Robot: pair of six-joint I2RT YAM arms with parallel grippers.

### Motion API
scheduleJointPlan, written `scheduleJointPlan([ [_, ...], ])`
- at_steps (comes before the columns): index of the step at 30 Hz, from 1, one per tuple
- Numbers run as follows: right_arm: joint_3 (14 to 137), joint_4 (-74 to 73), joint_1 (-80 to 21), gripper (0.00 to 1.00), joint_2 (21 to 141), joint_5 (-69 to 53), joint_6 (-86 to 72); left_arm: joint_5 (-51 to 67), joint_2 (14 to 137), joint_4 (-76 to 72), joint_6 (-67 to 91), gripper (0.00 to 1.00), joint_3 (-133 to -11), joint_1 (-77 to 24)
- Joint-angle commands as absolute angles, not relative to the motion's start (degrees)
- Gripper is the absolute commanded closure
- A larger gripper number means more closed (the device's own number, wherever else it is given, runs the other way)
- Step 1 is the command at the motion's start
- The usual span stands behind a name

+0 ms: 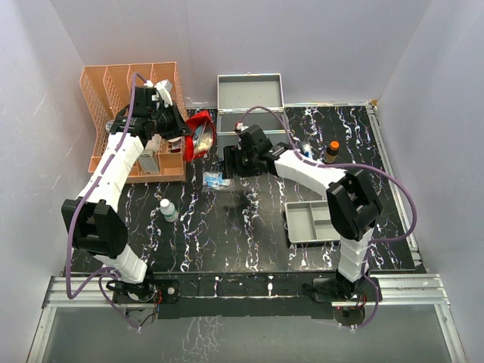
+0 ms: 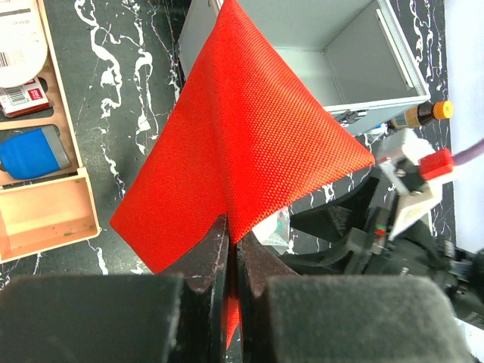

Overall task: Organize the medicine kit
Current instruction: Pick up the medical item at the center of the board.

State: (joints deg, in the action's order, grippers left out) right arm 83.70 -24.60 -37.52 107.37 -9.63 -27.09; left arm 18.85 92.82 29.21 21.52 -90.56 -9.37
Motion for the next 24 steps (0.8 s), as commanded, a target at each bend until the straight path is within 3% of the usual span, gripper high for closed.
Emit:
scheduleJointPlan([
  [1, 83.15, -20.65, -37.89, 0.31, 110.34, -7.87, -22.37, 19.86, 89.57, 28.72, 21.71, 1.0, -92.37, -9.19],
  [11, 83.76, -17.73, -37.9, 0.46, 115.65, -6.96, -19.77, 19.79, 89.33, 28.66, 21.53, 1.0, -92.29, -9.15],
  [24, 82.86, -13.34, -37.87, 0.47, 119.36, -7.38, -19.35, 20.29, 89.56, 28.17, 21.75, 1.0, -92.11, -9.14],
])
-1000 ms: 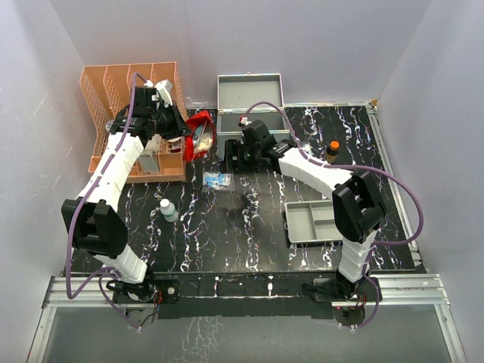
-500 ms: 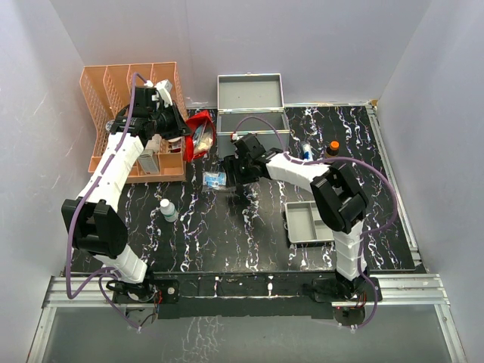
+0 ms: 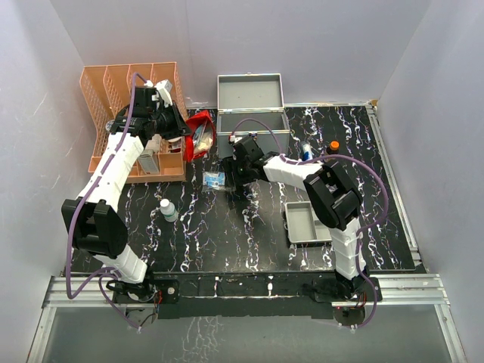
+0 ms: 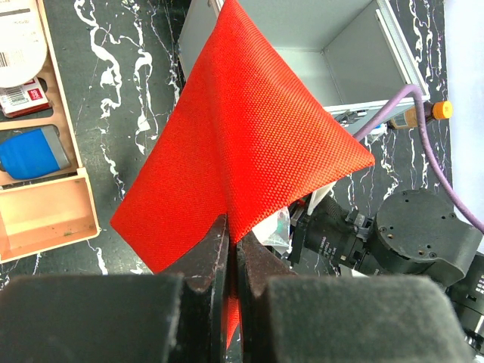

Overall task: Organize the medicine kit
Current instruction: Pick up the medical item at the center of the board.

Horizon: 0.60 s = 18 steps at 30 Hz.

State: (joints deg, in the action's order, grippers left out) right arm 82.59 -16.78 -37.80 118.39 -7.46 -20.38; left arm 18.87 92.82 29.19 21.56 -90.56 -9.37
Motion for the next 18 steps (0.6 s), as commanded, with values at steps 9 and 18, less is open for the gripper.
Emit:
scheduleJointPlan([
  [9, 82.78, -11.12, -37.81, 0.42, 118.74, -7.05, -21.11, 20.89, 89.35, 28.04, 21.88, 1.0, -91.76, -9.16],
  [18, 82.69, -15.09, -40.36, 0.41, 114.19, 0.24, -16.69, 20.49, 88.95, 28.46, 21.63, 1.0, -91.61, -9.21],
])
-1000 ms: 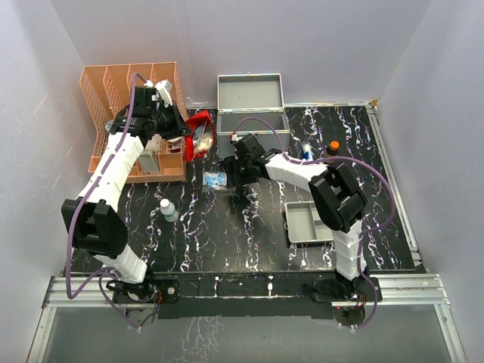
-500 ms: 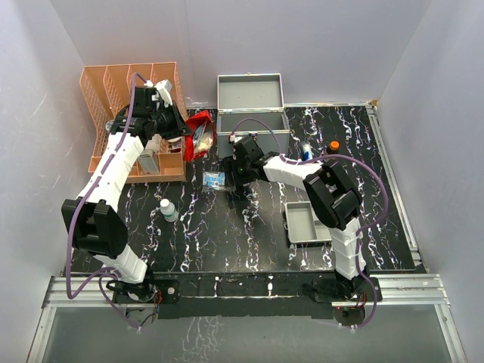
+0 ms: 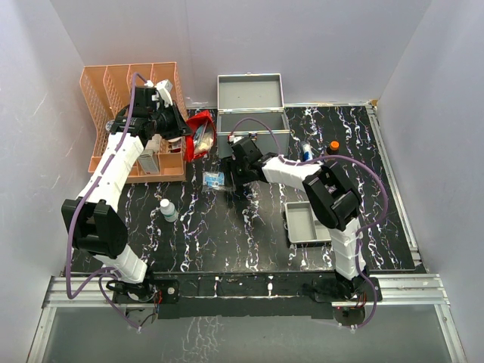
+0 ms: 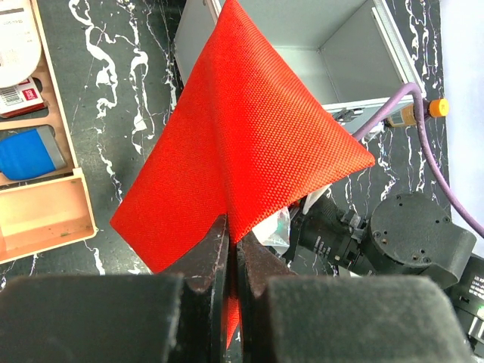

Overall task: Organize the medicine kit
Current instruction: Pick up the medical item at the center of the board.

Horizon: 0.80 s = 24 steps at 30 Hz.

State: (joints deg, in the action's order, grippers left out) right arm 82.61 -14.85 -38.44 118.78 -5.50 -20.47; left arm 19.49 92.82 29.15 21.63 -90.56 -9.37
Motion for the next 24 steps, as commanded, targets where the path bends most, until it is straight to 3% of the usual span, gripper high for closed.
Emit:
scheduleJointPlan([
  [1, 82.3, -15.1, -40.82, 0.41, 113.29, 1.28, -15.59, 20.11, 88.95, 28.55, 21.62, 1.0, -91.59, -9.19],
  [9, 88.17, -18.03, -43.8, 0.36, 115.9, 7.97, -13.13, 13.03, 87.93, 30.3, 21.58, 1.0, -91.32, -9.13],
  [14, 92.48, -19.58, -46.78, 0.33, 118.39, 11.9, -9.25, 2.04, 84.9, 32.94, 21.24, 1.0, -90.26, -8.8],
  [24, 102.4, -24.11, -47.55, 0.31, 126.14, 11.32, -8.42, -11.48, 78.69, 37.4, 23.58, 1.0, -86.21, -7.61],
])
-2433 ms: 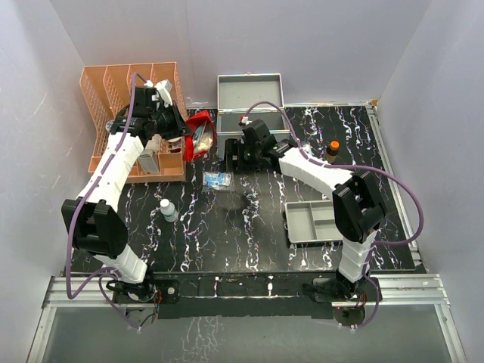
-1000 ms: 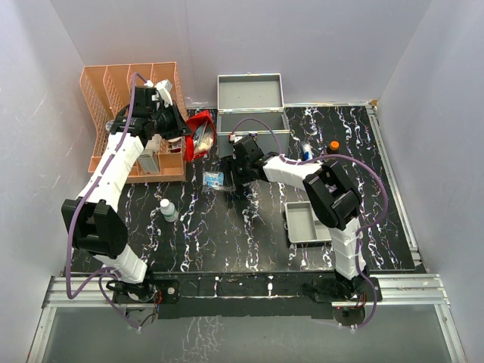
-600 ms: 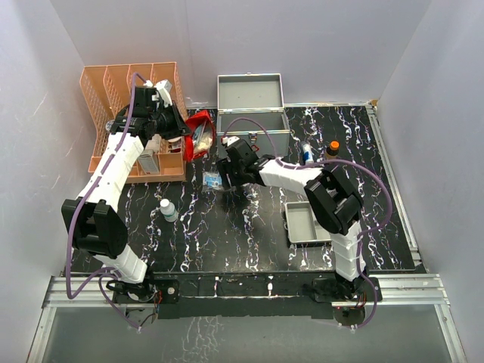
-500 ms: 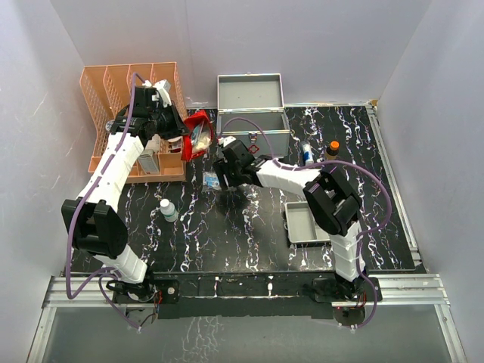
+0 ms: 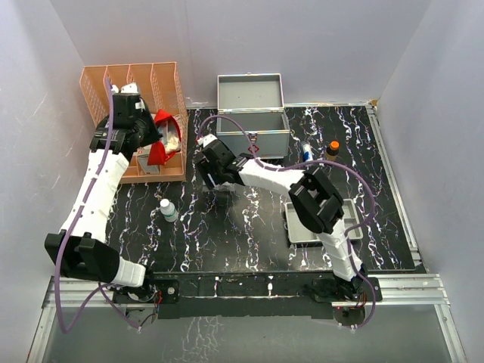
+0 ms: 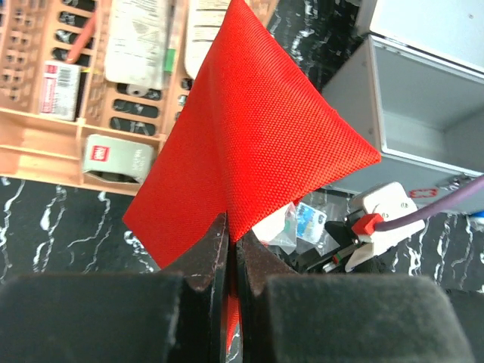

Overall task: Organize the medicine kit
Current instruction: Pick up the medical item at the center of the board.

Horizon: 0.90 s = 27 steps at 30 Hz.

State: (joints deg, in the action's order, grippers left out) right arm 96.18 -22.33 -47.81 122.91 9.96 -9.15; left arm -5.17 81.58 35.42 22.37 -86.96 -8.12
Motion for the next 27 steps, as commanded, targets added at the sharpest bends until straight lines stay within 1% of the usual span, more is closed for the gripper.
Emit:
scheduleJointPlan([
  [1, 103.76, -24.59, -47.55, 0.32, 127.16, 11.33, -8.62, -11.63, 78.67, 37.36, 23.63, 1.0, -86.15, -7.52],
  [10, 115.1, -27.29, -47.53, 0.3, 136.1, 7.98, -10.28, -9.61, 76.73, 37.04, 23.99, 1.0, -85.46, -7.47],
  [17, 114.28, -29.83, -47.55, 0.31, 137.48, 6.53, -11.13, -8.88, 76.88, 36.1, 24.51, 1.0, -84.83, -6.97],
  [22, 112.32, -34.6, -47.55, 0.52, 138.07, 6.52, -11.21, -8.73, 77.5, 35.19, 24.78, 1.0, -85.03, -6.61],
  [23, 111.27, -35.01, -47.55, 0.57, 137.7, 6.41, -11.23, -8.74, 77.63, 35.02, 24.74, 1.0, -85.14, -6.59],
  [27, 106.6, -36.97, -47.63, 0.86, 134.8, 6.14, -11.81, -8.48, 78.11, 34.8, 24.4, 1.0, -85.42, -6.51],
])
